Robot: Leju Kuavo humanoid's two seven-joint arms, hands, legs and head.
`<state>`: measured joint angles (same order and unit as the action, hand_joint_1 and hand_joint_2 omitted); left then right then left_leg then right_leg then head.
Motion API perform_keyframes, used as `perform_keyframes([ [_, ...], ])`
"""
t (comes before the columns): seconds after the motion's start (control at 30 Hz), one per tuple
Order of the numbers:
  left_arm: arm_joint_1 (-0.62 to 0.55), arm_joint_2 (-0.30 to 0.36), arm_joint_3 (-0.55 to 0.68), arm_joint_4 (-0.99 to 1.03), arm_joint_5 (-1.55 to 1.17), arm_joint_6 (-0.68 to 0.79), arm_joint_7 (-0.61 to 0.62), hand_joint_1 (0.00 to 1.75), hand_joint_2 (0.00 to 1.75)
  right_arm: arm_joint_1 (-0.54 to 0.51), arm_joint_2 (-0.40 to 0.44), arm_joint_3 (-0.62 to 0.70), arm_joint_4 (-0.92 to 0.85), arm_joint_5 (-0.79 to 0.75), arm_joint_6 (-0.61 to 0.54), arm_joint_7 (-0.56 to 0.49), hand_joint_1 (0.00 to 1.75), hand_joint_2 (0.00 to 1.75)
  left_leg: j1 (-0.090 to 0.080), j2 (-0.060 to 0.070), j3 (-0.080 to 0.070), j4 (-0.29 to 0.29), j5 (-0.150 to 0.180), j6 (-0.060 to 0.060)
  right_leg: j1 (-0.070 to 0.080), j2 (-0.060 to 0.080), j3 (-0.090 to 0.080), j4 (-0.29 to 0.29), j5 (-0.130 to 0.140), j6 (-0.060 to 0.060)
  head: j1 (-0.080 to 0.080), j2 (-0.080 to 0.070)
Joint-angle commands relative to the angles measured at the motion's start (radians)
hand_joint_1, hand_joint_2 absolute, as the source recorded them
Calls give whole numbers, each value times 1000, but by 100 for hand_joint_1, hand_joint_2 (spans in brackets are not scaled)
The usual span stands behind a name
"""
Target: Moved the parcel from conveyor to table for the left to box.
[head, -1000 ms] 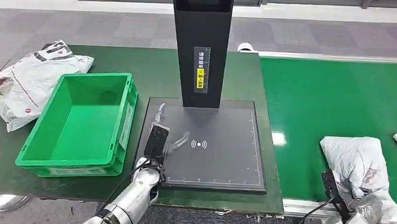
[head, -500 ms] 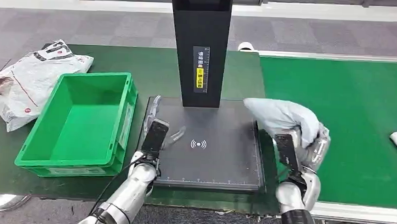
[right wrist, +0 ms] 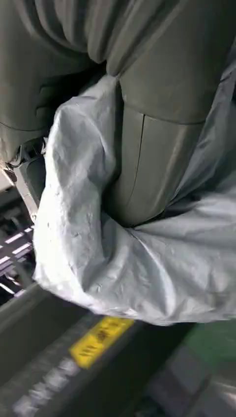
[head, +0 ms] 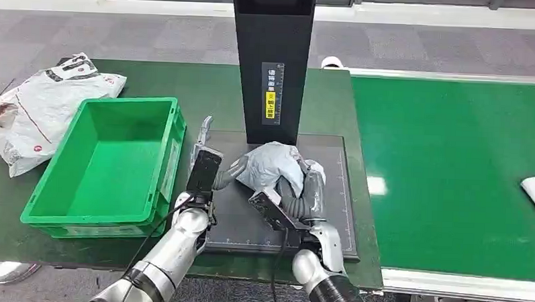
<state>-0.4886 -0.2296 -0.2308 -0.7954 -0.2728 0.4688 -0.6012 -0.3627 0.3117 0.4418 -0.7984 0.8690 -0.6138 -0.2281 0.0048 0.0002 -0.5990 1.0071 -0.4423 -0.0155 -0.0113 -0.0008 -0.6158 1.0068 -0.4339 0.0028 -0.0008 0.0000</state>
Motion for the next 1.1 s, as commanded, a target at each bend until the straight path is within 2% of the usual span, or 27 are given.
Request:
perform_keyframes([
  [0.03,-43,23,3,67,3,0,1,0,175,-73,-18,100,134,-12,11,11,175,175,0,1,2,-1,0,0,0,0,2,-1,0,0,0,0],
  [0.07,-47,24,2,72,18,-20,6,0,175,-82,-28,140,149,-24,162,85,175,175,1,1,3,-1,0,0,1,1,3,-2,1,0,0,0],
  [0.1,-54,24,-1,80,24,-20,8,0,175,-82,-37,165,145,-41,262,124,175,175,1,1,4,-2,0,0,1,1,4,-3,1,0,0,0],
  [0.13,-67,21,-3,92,35,-37,9,0,175,-93,-43,182,173,-68,376,175,66,175,0,1,2,0,0,0,1,1,2,-1,0,0,0,0],
  [0.17,-77,18,-7,100,36,-39,11,0,175,-105,-53,212,190,-56,413,197,0,175,0,1,3,-1,0,0,1,1,3,-2,0,0,0,0],
  [0.23,-88,11,-4,106,50,-43,13,0,175,-111,-75,229,219,-49,441,238,0,175,1,0,4,-2,0,0,1,0,4,-3,1,0,0,0],
  [0.3,-66,14,7,79,69,-28,9,0,175,-87,-95,191,169,-87,361,207,0,175,0,-2,4,-2,1,0,1,-2,5,-3,1,0,0,0],
  [0.43,28,30,51,-45,150,-42,-25,0,175,16,-164,97,-124,-231,205,9,0,175,0,-1,4,-2,1,0,0,-1,4,-3,0,0,0,0],
  [0.47,46,25,69,-72,185,-48,-45,0,175,52,-168,44,-221,-321,134,-87,0,175,0,-1,5,-2,0,0,1,-1,5,-3,0,0,0,0],
  [0.5,55,19,79,-84,212,-57,-60,0,175,71,-169,16,-267,-402,119,-154,0,175,0,-1,5,-3,0,1,1,-1,6,-4,0,0,0,0],
  [0.53,59,13,86,-92,239,-67,-73,0,175,85,-174,2,-300,-450,110,-195,0,175,-1,0,3,-1,0,0,0,0,3,-1,0,0,0,0],
  [0.73,56,9,84,-89,243,-67,-75,0,175,93,-178,5,-299,-457,107,-204,0,175,-1,-1,2,0,0,0,0,-1,3,-2,0,0,0,0],
  [0.9,98,8,93,-159,319,-78,-97,0,175,165,-179,-39,-378,-612,40,-352,0,175,-1,-1,2,0,-1,1,0,-1,3,-2,0,0,0,0],
  [0.97,118,23,67,-189,317,-83,-97,0,175,187,-183,-51,-406,-686,57,-395,0,175,0,-2,5,-2,-1,1,1,-2,6,-4,-1,0,0,0],
  [1.1,128,63,-59,-205,229,-182,-97,0,175,194,-179,-84,-436,-806,89,-465,0,175,0,0,5,-2,-2,1,1,0,6,-4,-1,0,0,0],
])
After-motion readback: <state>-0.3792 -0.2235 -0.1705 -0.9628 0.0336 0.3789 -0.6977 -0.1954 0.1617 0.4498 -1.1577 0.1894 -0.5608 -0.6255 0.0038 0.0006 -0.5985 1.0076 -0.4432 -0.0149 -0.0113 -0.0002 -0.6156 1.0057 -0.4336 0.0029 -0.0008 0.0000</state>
